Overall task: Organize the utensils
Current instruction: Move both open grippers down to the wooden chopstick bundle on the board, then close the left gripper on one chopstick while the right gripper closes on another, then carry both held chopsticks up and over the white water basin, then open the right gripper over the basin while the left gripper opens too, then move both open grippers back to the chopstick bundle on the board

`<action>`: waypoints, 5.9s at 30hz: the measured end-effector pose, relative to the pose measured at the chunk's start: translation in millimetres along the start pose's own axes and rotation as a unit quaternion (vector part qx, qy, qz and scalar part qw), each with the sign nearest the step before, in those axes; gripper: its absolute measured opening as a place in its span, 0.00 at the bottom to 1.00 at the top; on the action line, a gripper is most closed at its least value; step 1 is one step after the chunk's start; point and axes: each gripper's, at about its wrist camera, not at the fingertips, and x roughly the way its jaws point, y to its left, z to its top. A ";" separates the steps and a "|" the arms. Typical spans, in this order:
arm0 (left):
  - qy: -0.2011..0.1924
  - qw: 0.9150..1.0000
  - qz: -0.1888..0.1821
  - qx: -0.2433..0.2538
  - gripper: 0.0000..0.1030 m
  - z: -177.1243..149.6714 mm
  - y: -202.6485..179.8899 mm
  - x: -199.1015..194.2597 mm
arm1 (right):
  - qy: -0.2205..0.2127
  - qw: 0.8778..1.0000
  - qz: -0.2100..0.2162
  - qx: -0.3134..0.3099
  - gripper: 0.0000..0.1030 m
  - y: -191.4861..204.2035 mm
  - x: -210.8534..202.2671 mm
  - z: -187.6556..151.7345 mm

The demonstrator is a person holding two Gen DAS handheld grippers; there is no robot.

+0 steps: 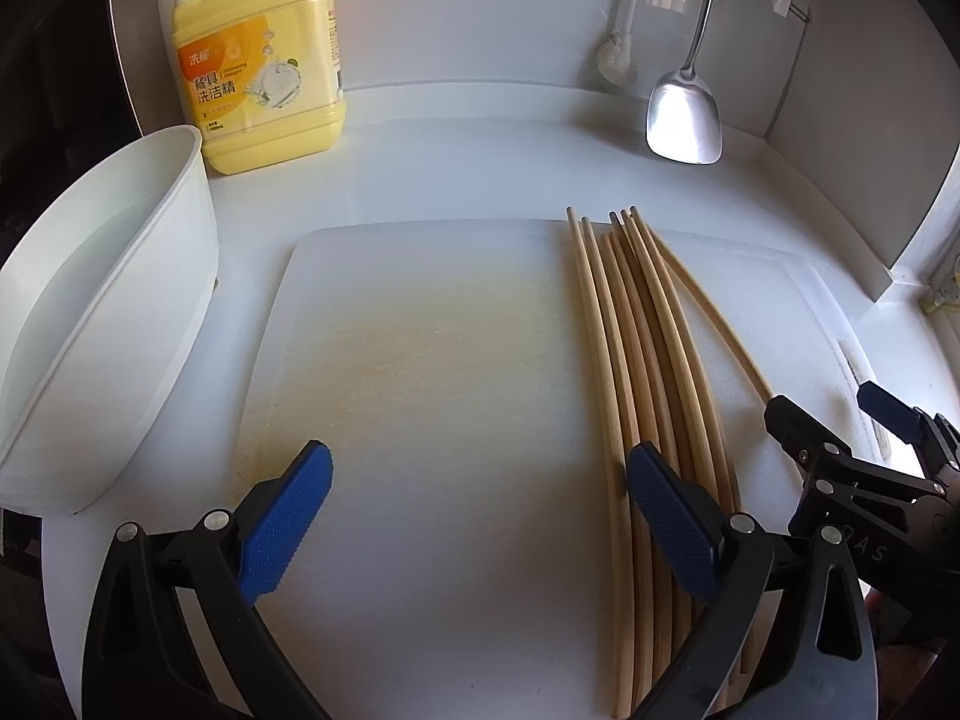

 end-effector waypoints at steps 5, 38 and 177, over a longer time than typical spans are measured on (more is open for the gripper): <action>-0.001 1.000 0.000 -0.002 0.95 0.0 3.0 2.4 | 0.003 1.000 0.006 0.006 0.91 -2.0 1.1 -0.8; -0.019 0.999 -0.006 0.040 0.08 14.5 -24.2 6.2 | -0.013 0.996 0.057 -0.065 0.33 35.5 -1.4 6.4; -0.016 0.997 0.042 -0.065 0.92 7.8 54.3 -123.0 | 0.012 0.991 0.129 0.016 0.63 28.3 -89.7 5.2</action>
